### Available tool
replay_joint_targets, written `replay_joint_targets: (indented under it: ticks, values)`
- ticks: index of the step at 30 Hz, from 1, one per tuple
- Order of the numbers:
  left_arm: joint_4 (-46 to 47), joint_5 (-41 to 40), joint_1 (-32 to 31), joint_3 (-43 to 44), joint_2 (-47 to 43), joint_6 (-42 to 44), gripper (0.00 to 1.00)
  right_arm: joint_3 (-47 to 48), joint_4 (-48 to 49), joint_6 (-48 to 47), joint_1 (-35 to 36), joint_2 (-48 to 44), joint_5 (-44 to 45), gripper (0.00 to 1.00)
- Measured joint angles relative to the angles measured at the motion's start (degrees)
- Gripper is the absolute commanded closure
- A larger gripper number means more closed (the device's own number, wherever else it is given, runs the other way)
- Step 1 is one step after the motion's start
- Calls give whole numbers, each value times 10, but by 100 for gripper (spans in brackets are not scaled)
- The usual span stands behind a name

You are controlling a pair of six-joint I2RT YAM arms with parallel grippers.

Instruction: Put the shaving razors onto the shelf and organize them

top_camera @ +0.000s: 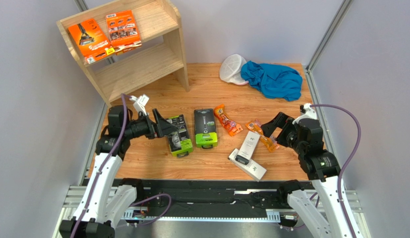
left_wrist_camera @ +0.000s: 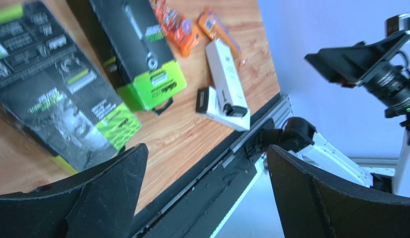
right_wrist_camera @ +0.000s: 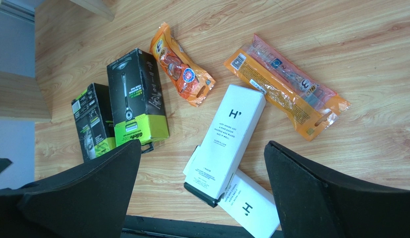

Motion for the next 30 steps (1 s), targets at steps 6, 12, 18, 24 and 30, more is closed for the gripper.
replay_joint_targets:
  ticks: [6, 12, 18, 24, 30]
  values:
    - [-52, -45, 12, 99, -6, 11, 1, -41, 2, 19, 0, -8, -16, 0]
    - [-65, -19, 25, 68, -26, 23, 2, -93, 9, 44, 0, 3, -52, 0]
    - [-118, -21, 26, 89, -40, 67, 2, -147, 48, 75, -16, 36, -120, 0]
    - [-137, -21, 26, 116, -39, 89, 3, -202, 95, 111, -72, 50, -203, 7]
    - [-140, -10, 26, 117, -33, 94, 3, -263, 173, 135, -133, 62, -285, 7]
